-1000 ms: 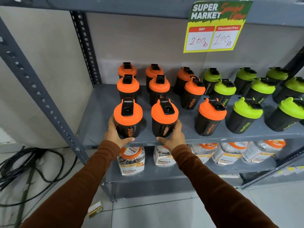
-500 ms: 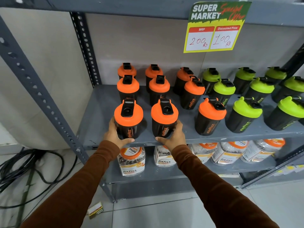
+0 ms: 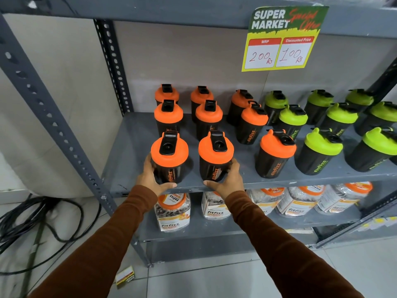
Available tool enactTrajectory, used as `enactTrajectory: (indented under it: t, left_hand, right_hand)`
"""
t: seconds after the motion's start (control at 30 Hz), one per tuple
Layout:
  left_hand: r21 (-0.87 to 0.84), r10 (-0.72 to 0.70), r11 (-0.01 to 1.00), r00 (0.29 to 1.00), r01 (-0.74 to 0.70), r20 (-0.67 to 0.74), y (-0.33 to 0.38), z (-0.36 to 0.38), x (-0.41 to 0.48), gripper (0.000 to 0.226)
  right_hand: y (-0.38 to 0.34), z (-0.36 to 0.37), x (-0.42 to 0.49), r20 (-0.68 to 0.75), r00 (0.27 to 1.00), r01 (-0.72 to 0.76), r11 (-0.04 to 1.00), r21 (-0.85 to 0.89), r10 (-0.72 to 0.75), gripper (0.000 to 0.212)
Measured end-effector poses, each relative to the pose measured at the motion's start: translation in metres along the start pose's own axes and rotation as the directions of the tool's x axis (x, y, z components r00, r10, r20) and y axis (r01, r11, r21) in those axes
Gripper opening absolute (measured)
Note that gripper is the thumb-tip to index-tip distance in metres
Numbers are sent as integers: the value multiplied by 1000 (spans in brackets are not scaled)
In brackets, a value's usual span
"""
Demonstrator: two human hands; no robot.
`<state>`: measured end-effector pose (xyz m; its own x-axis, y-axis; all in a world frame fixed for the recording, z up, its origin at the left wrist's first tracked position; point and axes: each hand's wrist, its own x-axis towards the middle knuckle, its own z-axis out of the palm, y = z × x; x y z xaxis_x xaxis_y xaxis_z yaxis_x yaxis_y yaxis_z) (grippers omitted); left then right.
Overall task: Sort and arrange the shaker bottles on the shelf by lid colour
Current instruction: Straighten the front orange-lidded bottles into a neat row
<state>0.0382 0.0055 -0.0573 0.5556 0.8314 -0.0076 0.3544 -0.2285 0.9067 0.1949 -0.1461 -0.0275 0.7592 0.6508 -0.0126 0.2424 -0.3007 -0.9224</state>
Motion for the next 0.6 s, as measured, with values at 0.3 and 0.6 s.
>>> enactTrajectory:
  t: [0.3,0.6]
  left_hand:
    - [-1,19,1000,1000,-19,14,-5,-1,3,116]
    - [7,47,999,999,-47,9,-7,1,4,113]
  right_hand:
    - [4,3,0,1,1000,18,1000,-15,-18,93]
    - [3,2,-1,3,1000,12,1000,-4,-12,91]
